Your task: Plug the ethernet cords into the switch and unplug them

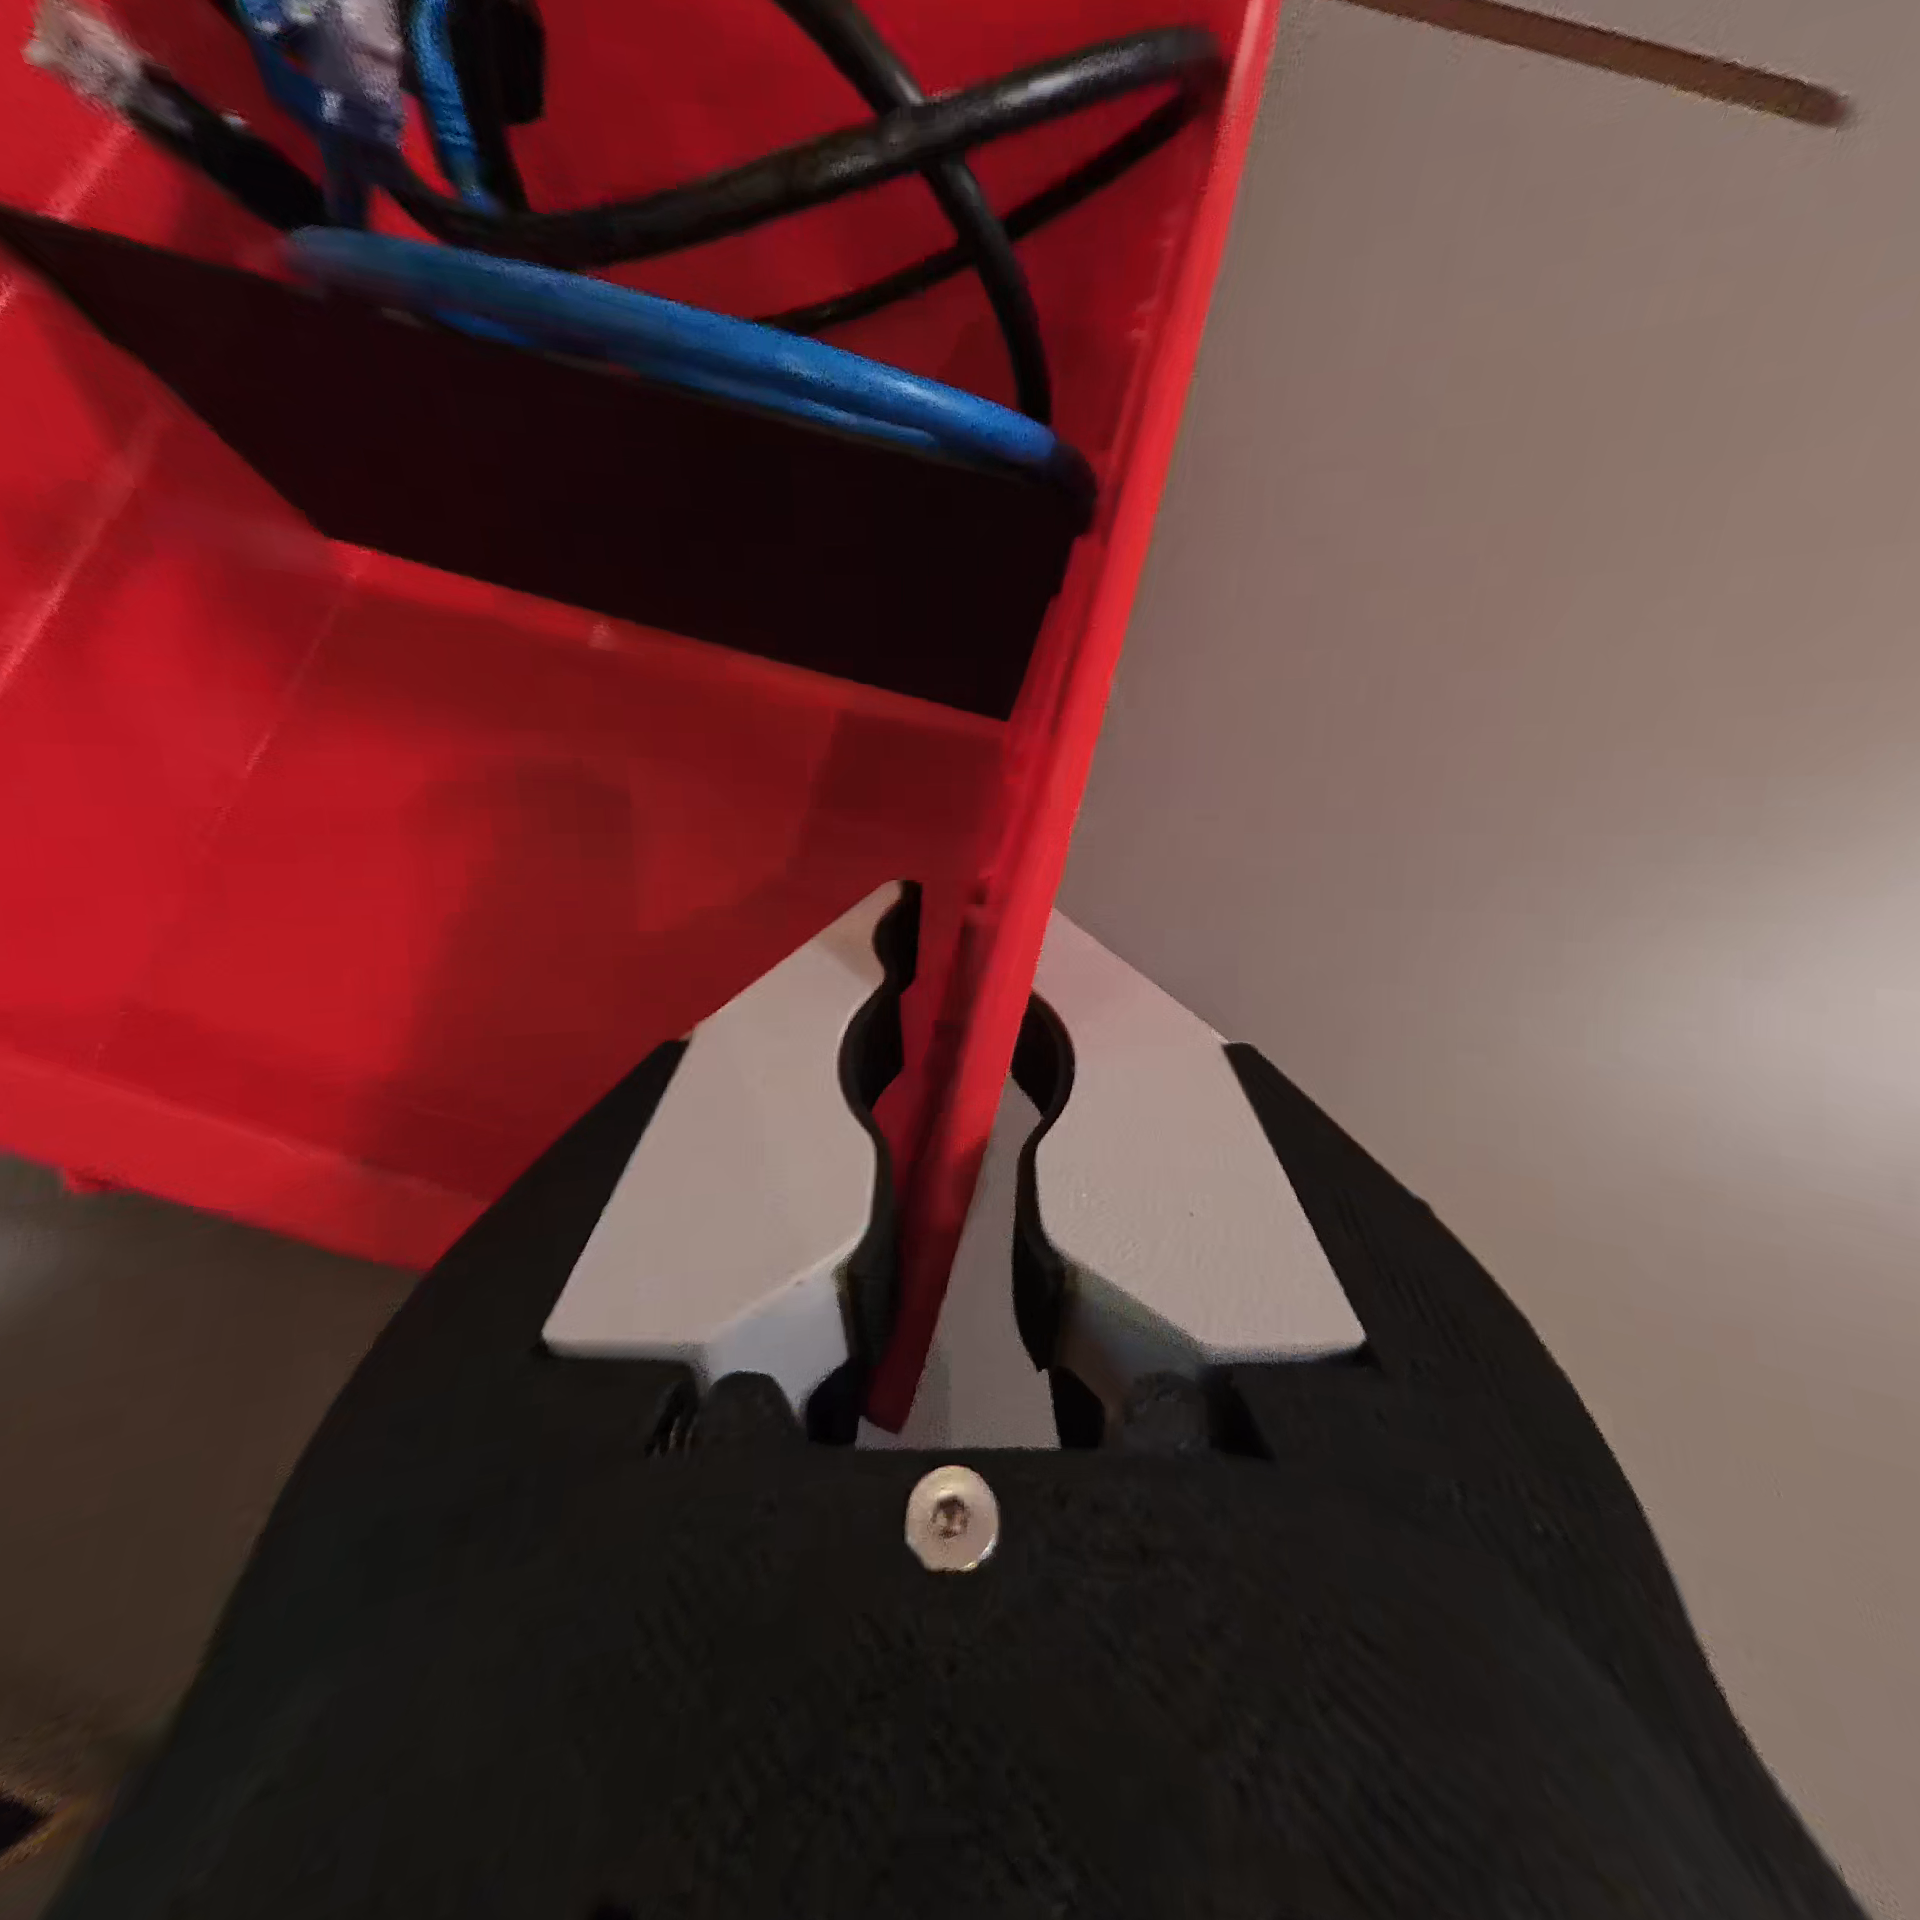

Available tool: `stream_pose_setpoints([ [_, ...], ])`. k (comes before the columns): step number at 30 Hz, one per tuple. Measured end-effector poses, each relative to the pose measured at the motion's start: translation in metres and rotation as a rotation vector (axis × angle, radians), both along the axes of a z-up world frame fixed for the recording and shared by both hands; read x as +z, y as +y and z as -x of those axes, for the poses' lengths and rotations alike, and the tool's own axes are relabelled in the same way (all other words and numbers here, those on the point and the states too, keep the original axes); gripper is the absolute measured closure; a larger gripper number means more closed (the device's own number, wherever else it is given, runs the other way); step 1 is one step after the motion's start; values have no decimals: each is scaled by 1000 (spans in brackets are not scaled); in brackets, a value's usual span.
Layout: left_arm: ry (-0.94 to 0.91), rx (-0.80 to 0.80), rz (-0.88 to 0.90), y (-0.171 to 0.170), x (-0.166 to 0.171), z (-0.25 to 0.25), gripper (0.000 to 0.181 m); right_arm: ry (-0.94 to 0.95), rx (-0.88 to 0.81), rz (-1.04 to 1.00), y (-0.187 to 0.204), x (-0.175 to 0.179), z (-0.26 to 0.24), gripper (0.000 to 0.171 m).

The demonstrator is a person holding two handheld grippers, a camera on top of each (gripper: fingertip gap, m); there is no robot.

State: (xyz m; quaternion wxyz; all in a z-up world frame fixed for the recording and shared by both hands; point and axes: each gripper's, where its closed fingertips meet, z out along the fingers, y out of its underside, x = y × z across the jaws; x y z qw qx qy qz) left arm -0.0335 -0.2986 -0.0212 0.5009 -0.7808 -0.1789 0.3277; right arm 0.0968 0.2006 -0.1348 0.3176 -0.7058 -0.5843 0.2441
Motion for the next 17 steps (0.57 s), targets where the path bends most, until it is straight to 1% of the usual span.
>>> stream_pose_setpoints([
  [1, 23, -30, -19, 8, 9, -4, 179, 15, 49, 13, -21, 0, 11, 151],
  [2, 45, -60, -33, 16, 17, -7, 179, 34, 106, 36, -43, 2, 21, 144],
  [4, 82, -129, -58, 37, 30, -14, 179, 89, 240, 107, -93, 6, 39, 122],
  [6, 111, -219, -101, 64, 43, -21, 179, 150, 412, 199, -145, 12, 47, 111],
  [8, 122, -332, -154, 95, 56, -30, 179, 300, 556, 302, -181, 35, 45, 100],
  [9, 118, -395, -177, 112, 63, -36, 179, 379, 589, 329, -186, 48, 41, 95],
  [10, 114, -458, -196, 129, 70, -43, 179, 449, 579, 312, -178, 59, 37, 91],
  [11, 106, -523, -206, 148, 75, -50, 179, 527, 545, 267, -163, 70, 32, 89],
  [13, 86, -642, -193, 187, 81, -68, 179, 706, 412, 147, -115, 93, 14, 89],
  [15, 66, -758, -127, 228, 80, -89, 179, 823, 199, -16, -50, 105, -17, 89],
  [17, 35, -891, -41, 269, 69, -113, 179, 867, -54, -201, 17, 107, -62, 93],
])
